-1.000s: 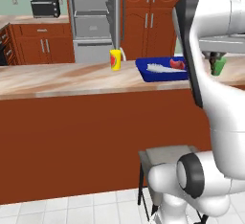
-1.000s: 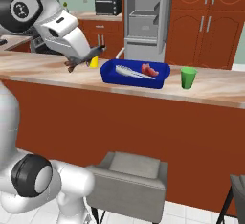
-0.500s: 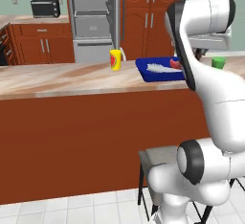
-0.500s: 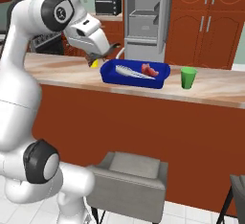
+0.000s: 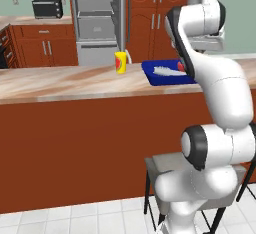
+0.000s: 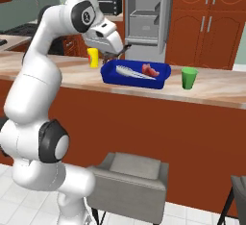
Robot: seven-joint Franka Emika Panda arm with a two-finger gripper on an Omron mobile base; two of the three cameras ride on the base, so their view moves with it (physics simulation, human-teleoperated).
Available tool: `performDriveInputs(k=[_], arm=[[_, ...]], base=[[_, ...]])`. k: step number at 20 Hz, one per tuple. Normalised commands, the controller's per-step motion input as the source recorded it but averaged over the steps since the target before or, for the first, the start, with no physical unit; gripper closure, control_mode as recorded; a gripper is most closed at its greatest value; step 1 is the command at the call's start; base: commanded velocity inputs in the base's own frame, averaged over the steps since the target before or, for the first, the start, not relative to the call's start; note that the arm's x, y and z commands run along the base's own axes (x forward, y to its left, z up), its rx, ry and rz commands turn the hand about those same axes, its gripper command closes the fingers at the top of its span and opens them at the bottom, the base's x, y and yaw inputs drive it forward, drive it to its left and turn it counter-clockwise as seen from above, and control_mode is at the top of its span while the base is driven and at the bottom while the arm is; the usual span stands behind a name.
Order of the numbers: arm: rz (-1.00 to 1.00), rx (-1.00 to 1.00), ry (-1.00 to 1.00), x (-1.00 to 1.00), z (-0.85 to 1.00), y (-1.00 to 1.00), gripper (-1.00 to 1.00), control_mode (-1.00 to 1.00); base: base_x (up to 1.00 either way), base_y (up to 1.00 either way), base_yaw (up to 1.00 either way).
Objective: Gather the sweet potato and avocado from the fridge and place them on a tray on the dining counter. Then gather the steak and fish from the fridge and place them on the other tray.
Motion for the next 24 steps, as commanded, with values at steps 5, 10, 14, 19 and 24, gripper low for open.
performDriveInputs(k=[5,10,14,19,24], arm=[[0.00,0.02,0.07,0.77,-0.19,-0.17,1.00,-1.00],[0.00,0.02,0.05,0.73,-0.20,-0.16,1.00,-1.00],[0.00,0.02,0.04,0.71,-0.22,-0.16,1.00,-1.00],[0.00,0.02,0.02,0.65,-0.28,-0.13,1.00,-1.00],[0.00,0.02,0.02,0.64,-0.29,-0.11,1.00,-1.00]], base=[[0.00,0.00,0.00],[0.00,0.00,0.00],[0.00,0.00,0.00],[0.00,0.00,0.00],[0.00,0.00,0.00]])
